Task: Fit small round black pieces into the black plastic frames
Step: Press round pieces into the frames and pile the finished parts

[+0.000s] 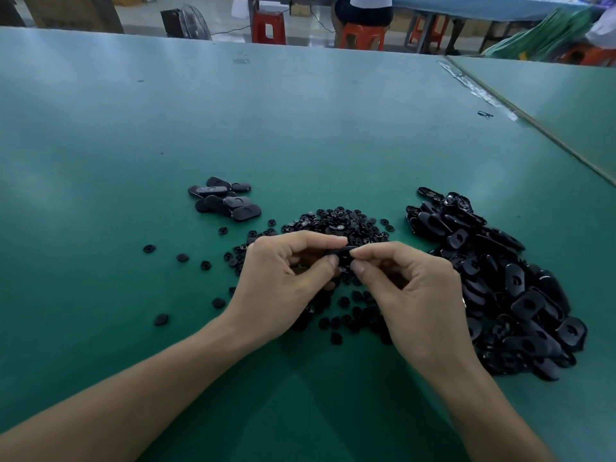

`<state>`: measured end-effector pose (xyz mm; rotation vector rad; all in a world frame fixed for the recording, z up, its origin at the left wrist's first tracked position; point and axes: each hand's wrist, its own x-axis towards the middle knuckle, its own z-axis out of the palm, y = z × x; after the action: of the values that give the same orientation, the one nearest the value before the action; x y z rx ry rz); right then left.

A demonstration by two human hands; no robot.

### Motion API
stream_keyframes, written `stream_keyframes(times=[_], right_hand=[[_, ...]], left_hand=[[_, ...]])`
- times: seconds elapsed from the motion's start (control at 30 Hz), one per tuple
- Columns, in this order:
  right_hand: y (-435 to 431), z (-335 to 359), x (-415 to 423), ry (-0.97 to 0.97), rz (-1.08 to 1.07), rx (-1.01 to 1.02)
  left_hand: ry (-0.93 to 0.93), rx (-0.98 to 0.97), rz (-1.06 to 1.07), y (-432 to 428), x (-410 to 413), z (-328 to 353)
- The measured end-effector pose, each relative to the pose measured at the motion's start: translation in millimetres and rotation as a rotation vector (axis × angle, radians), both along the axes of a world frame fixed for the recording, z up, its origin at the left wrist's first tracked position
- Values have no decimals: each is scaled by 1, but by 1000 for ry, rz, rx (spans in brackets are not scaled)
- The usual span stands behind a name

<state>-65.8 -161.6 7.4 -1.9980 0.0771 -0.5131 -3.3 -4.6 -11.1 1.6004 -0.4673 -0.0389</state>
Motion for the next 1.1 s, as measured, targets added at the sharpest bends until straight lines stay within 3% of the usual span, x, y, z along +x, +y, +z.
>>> stream_keyframes(times=[0.67, 1.1], right_hand=[[4, 0, 0, -5, -38, -79], [2, 2, -1, 50, 74, -37]], left_hand=[[-10, 30, -45, -2, -3, 3], [-47, 62, -23, -2, -3, 2]])
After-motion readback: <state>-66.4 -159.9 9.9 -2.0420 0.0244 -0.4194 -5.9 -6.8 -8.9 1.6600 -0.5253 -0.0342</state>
